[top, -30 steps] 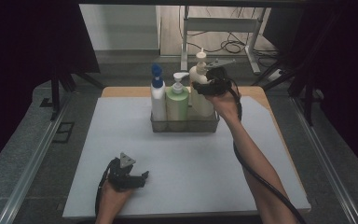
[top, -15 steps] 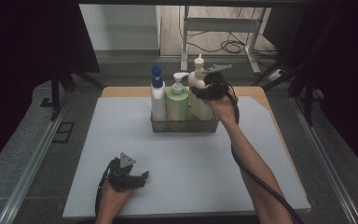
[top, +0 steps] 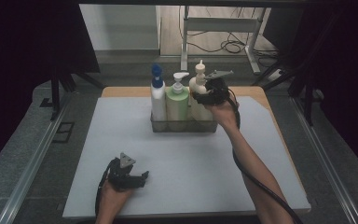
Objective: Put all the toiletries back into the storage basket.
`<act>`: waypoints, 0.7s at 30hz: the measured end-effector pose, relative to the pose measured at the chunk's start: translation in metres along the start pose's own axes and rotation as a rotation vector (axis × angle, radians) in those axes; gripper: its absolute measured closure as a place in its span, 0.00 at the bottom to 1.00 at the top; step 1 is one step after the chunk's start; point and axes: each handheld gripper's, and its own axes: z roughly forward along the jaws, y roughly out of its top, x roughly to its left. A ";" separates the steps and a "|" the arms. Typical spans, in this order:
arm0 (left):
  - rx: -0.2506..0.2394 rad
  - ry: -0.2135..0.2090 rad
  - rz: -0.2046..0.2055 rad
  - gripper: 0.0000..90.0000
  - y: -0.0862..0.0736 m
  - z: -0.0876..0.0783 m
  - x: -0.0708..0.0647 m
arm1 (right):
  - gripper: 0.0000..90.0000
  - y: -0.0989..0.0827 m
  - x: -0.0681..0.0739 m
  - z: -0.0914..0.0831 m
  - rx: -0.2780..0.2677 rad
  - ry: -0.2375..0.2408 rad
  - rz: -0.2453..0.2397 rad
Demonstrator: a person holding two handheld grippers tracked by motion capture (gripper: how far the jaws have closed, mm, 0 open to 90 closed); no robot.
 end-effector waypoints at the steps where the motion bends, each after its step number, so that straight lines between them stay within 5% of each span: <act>1: 0.000 0.000 0.000 0.14 0.000 0.000 0.000 | 0.42 -0.001 0.000 -0.001 0.000 0.001 -0.002; 21: 0.002 0.001 0.004 0.14 0.000 0.000 0.000 | 0.43 -0.022 -0.001 -0.001 0.038 0.007 0.014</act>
